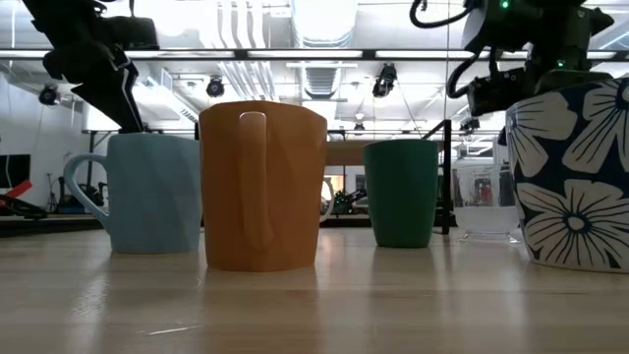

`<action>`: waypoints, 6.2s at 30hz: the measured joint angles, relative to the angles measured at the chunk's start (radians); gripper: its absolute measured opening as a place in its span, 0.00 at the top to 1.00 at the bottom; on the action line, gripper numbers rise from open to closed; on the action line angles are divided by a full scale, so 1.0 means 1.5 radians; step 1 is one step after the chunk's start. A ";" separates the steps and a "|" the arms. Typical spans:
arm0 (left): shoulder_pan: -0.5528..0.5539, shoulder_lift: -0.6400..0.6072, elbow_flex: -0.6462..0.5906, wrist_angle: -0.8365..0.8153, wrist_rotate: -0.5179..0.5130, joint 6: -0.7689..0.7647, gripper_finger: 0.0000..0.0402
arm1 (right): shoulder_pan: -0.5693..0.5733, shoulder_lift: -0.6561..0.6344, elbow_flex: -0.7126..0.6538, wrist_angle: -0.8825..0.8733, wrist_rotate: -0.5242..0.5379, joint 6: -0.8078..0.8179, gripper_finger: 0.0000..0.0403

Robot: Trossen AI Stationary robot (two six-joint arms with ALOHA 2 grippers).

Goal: Stack small to large cups/mugs on shelf
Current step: Put the transparent cup on the shelf

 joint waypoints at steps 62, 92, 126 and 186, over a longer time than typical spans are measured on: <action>0.000 -0.004 0.020 -0.002 0.002 0.026 0.69 | -0.026 0.018 0.422 -0.305 0.027 -0.195 0.97; 0.000 -0.004 0.016 -0.001 0.016 0.037 0.69 | -0.341 0.295 0.895 -0.517 0.012 -0.438 0.97; 0.000 -0.005 0.015 -0.001 0.019 0.037 0.69 | -0.490 0.369 0.853 -0.462 0.053 -0.316 0.95; 0.000 -0.005 0.014 -0.001 0.043 0.036 0.69 | -0.525 0.388 0.807 -0.453 -0.003 -0.273 0.95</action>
